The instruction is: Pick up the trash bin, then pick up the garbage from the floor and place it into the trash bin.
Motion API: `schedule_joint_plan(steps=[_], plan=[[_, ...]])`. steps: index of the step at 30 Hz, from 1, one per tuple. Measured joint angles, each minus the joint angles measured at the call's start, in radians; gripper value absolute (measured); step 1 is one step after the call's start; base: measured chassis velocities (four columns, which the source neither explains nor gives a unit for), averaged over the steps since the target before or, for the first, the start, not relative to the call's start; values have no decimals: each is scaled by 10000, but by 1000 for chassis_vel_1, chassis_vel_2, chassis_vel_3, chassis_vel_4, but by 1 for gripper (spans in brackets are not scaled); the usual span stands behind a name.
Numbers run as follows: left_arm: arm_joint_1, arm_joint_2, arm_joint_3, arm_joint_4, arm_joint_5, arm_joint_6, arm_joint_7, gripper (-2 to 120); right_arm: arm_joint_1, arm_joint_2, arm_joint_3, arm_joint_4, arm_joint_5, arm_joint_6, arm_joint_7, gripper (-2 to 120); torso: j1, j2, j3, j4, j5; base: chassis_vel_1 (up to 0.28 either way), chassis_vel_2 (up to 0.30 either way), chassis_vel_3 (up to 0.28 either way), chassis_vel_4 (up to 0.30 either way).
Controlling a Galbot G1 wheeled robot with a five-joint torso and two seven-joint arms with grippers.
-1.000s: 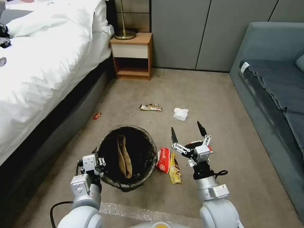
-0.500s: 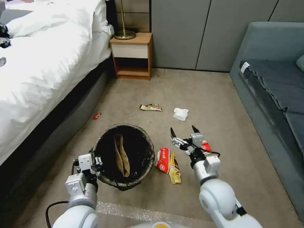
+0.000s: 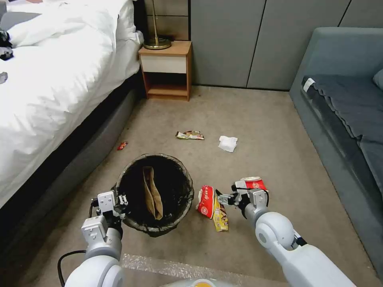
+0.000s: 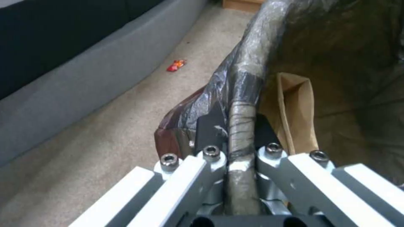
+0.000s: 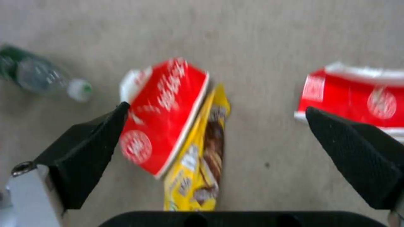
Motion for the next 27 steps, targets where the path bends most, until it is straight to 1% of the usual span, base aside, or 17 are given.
schedule_joint_plan(steps=[2, 5, 6, 9, 10, 12, 17, 19, 22, 25, 27], plan=[[-8, -2, 9, 5, 5, 1, 0, 0, 46, 1, -32, -116, 10, -55, -33, 100, 0, 0, 0, 0, 0, 0, 0, 0, 0], [-14, -11, 28, 25, 26, 6, -15, 0, 264, 115, -163, -727, -103, -220, -233, 100, 0, 0, 0, 2, 1, 0, 0, 0, 0], [-14, -11, 28, 25, 26, 6, -15, 0, 264, 115, -163, -727, -103, -220, -233, 100, 0, 0, 0, 2, 1, 0, 0, 0, 0], [36, -20, 21, 26, 37, 6, -20, 0, 395, 413, -196, -1433, -377, -229, -634, 100, 0, 0, 0, 1, 0, 0, 0, 0, 0], [36, -20, 21, 26, 37, 6, -20, 0, 395, 413, -196, -1433, -377, -229, -634, 100, 0, 0, 0, 1, 0, 0, 0, 0, 0], [77, -30, 11, 26, 49, 0, -24, 0, 426, 674, -194, -1838, -626, -97, -966, 100, 0, 0, 0, 1, -1, 0, 0, 0, 0], [99, -42, 14, 26, 78, -10, -26, 0, 445, 941, -163, -2161, -906, 55, -1352, 100, -1, 0, 0, 1, 0, 0, 0, 0, 0], [118, -46, 27, 35, 122, -23, -28, 0, 453, 1188, -149, -2462, -1132, 159, -1623, 100, -1, 0, 0, 0, -2, 0, 0, 0, 0], [122, -47, 38, 46, 150, -32, -29, 0, 488, 1359, -198, -2713, -1265, 245, -1679, 100, -1, 0, 0, 1, -2, 0, 0, 0, 0], [135, -66, 91, 53, 224, -53, -31, 0, 636, 1672, -267, -3278, -1538, 476, -1702, 100, -1, 0, 0, 1, -2, 0, 0, 0, 0], [146, -74, 96, 54, 243, -71, -33, 0, 692, 1747, -264, -3495, -1651, 545, -1724, 100, -1, 0, 0, 1, -1, 0, 0, 0, 0]])
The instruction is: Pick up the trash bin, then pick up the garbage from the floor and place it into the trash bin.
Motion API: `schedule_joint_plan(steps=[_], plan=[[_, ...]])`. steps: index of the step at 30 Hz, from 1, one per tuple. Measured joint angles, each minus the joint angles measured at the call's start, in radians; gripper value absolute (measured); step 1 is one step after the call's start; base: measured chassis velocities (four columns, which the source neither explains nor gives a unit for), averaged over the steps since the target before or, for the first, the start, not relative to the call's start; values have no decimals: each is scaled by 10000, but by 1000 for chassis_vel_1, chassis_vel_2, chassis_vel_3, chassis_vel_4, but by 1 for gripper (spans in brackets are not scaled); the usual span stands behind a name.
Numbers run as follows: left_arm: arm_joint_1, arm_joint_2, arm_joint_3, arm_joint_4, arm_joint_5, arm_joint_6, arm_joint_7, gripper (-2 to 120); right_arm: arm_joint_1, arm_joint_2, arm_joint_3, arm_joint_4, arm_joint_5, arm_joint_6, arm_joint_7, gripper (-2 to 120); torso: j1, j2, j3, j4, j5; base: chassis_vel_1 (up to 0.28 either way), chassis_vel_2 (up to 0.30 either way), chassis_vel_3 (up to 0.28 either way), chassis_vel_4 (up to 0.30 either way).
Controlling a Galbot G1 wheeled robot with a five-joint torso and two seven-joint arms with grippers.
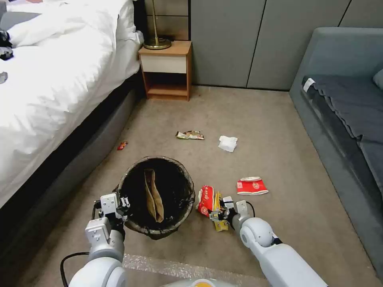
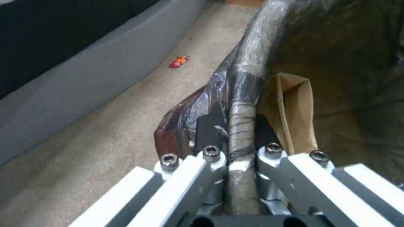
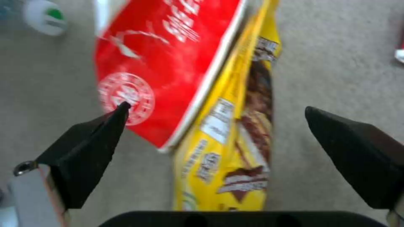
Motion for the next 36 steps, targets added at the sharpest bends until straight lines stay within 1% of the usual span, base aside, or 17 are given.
schedule_joint_plan(steps=[2, 7, 10, 11, 14, 15, 18, 19, 22, 23, 25, 26, 27, 30, 31, 33, 36], plan=[[7, -3, -23, 0, 3, -17, -2, 0, 22, 23, 70, -274, -186, 158, -49, 96, 0, 0, 0, 0, 0, 0, 0, 0, 0], [-24, 4, -81, 0, -26, -21, -9, 0, 12, -45, 232, -547, -360, 365, -161, 95, 0, 0, 0, -1, -1, 0, 0, 0, 0], [-52, -11, -52, 21, -32, -21, -29, 0, 34, -2, 350, -918, -566, 595, -206, 81, 0, 0, 0, -1, 1, 0, 0, 0, 0], [-52, -11, -52, 21, -32, -21, -29, 0, 34, -2, 350, -918, -566, 595, -206, 81, 0, 0, 0, -1, 1, 0, 0, 0, 0], [-50, -4, -85, 22, -38, -21, -33, 0, -6, 34, 402, -1072, -707, 764, -247, 68, 0, 0, 0, -1, 1, 0, 0, 0, 0], [-50, -4, -85, 22, -38, -21, -33, 0, -6, 34, 402, -1072, -707, 764, -247, 68, 0, 0, 0, -1, 1, 0, 0, 0, 0], [-94, 6, -118, 34, -61, -18, -43, 0, 22, 105, 404, -1186, -764, 875, -260, 51, 0, 0, 0, -1, 1, 0, 0, 0, 0], [-94, 6, -118, 34, -61, -18, -43, 0, 22, 105, 404, -1186, -764, 875, -260, 51, 0, 0, 0, -1, 1, 0, 0, 0, 0], [-90, -6, -83, 34, -60, -9, -47, 0, 117, 177, 384, -1298, -781, 964, -260, 39, 0, 0, 0, -1, 1, 0, 0, 0, 0], [-90, -6, -83, 34, -60, -9, -47, 0, 117, 177, 384, -1298, -781, 964, -260, 39, 0, 0, 0, -1, 1, 0, 0, 0, 0], [-58, -13, -78, 30, -56, -8, -47, 0, 180, 222, 367, -1404, -802, 1029, -260, 25, 0, 0, 0, 0, 0, 0, 0, 0, 0], [-58, -13, -78, 30, -56, -8, -47, 0, 180, 222, 367, -1404, -802, 1029, -260, 25, 0, 0, 0, 0, 0, 0, 0, 0, 0], [-47, -13, -83, 25, -55, -9, -49, 0, 199, 240, 362, -1463, -831, 1068, -264, 22, 0, 0, 0, 0, 0, 0, 0, 0, 0], [-18, -9, -90, -19, -52, -11, -50, 0, 231, 279, 357, -1665, -982, 1250, -335, 7, 0, 0, 0, -1, 0, 0, 0, 0, 0], [-18, -9, -90, -19, -52, -11, -50, 0, 231, 279, 357, -1665, -982, 1250, -335, 7, 0, 0, 0, -1, 0, 0, 0, 0, 0], [-10, -15, -69, -23, -29, -10, -50, 0, 233, 303, 360, -1755, -1046, 1354, -387, 0, 0, 0, 0, 0, 0, 0, 0, 0, 0], [3, -26, -28, -37, 16, -10, -50, 0, 244, 322, 368, -1841, -1124, 1450, -438, 0, 0, 0, 0, 0, 1, 0, 0, 0, 0]])
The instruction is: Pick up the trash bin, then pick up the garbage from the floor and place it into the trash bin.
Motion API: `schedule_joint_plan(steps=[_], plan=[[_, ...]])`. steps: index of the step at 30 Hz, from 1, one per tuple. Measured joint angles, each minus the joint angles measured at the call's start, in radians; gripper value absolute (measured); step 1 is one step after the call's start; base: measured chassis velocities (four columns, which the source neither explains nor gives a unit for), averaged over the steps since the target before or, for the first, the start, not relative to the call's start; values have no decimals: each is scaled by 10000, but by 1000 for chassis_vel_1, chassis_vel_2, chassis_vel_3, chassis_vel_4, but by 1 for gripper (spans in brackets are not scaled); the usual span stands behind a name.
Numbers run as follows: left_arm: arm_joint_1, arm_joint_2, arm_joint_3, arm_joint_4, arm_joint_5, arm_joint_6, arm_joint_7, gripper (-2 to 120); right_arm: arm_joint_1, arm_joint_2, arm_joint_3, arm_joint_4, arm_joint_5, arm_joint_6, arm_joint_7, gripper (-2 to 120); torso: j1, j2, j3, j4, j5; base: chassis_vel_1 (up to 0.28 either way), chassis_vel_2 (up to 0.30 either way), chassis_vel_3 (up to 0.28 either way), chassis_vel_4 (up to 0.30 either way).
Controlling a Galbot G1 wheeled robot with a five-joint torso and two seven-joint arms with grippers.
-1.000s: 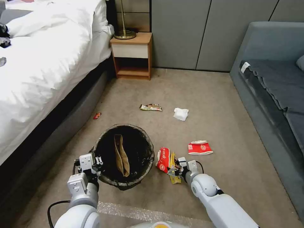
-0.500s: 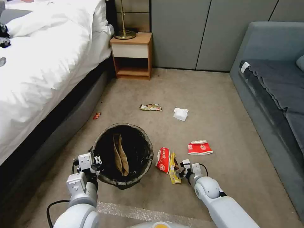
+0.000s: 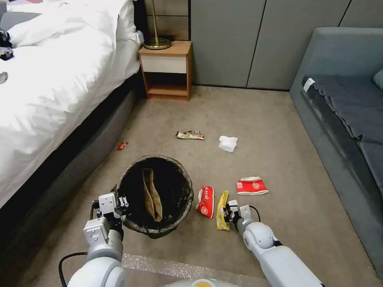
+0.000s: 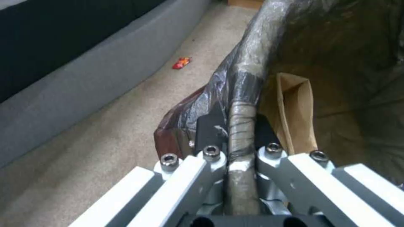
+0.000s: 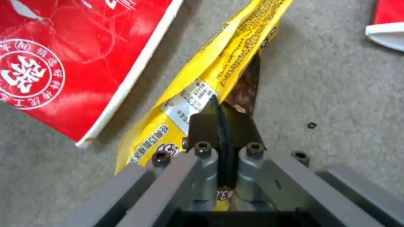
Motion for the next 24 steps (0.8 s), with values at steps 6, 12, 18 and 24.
schedule_joint_plan(steps=[6, 12, 18, 24], plan=[[7, 2, -21, -17, 8, -11, 0, 0, 33, 22, 6, -157, -129, 195, -68, 0, 0, 0, 0, 0, 0, 0, 0, 0, 0], [-40, 16, -35, -37, -7, -15, 0, 0, 75, 65, 81, -252, -250, 563, 47, 0, 0, 0, 0, 0, 0, 0, 0, 0, 0], [-149, 46, 18, 164, -66, -14, 1, 0, -89, 67, 291, 244, -800, 1683, 451, 0, 0, 0, 0, 0, -1, 0, 0, 0, 0], [-256, 74, 138, 460, -113, 12, -5, 0, -987, -112, 1014, 3007, -1803, 2994, 776, 0, 0, 0, 0, -3, 2, 0, 0, 0, 0]])
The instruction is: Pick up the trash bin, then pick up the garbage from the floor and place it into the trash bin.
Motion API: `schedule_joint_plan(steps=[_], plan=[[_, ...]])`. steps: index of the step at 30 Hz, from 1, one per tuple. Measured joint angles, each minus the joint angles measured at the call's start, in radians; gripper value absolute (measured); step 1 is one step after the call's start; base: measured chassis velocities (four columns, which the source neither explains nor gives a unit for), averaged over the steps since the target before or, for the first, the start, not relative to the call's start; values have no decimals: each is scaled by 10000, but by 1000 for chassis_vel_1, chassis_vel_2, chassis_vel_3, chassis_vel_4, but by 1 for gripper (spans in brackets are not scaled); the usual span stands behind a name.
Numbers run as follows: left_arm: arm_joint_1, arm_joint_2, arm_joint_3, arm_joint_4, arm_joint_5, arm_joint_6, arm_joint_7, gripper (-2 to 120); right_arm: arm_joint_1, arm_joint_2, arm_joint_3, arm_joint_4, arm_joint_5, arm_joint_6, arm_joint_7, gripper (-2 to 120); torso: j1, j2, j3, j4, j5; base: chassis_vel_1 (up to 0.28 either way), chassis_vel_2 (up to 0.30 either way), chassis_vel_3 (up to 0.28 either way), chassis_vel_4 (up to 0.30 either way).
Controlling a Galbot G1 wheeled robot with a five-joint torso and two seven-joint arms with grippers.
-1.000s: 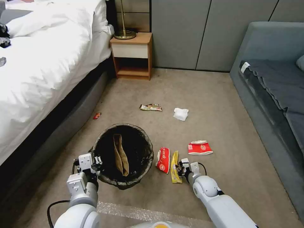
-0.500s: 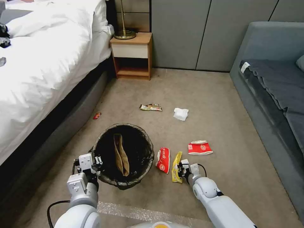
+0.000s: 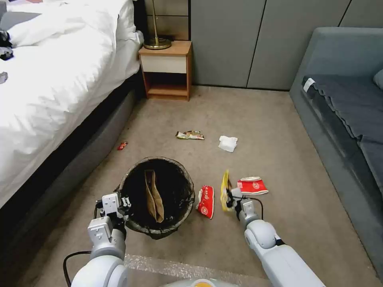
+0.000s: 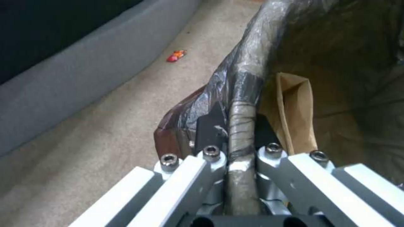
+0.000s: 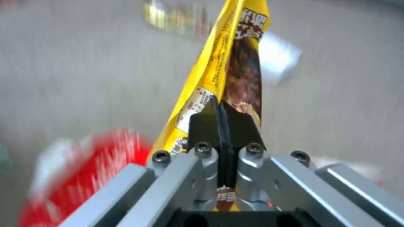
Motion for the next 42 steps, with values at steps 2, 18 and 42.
schedule_joint_plan(steps=[2, 18, 42], plan=[[-20, 1, 21, 34, 0, 8, 0, 0, -172, -39, 143, 722, -10, 354, -45, 0, 0, 0, 0, 3, -3, 0, 0, 0, 0], [6, 64, 342, 386, 118, 25, -3, 0, -1958, -608, -781, 5963, 141, 2653, -1767, 0, 0, 0, -2, 2, -3, 0, 0, 0, 0], [146, 33, 617, 160, 325, -1, -39, 0, -1556, -409, -2587, 3454, -901, 2717, -1404, 0, 0, 0, 0, 3, -2, 0, 0, 0, 0]])
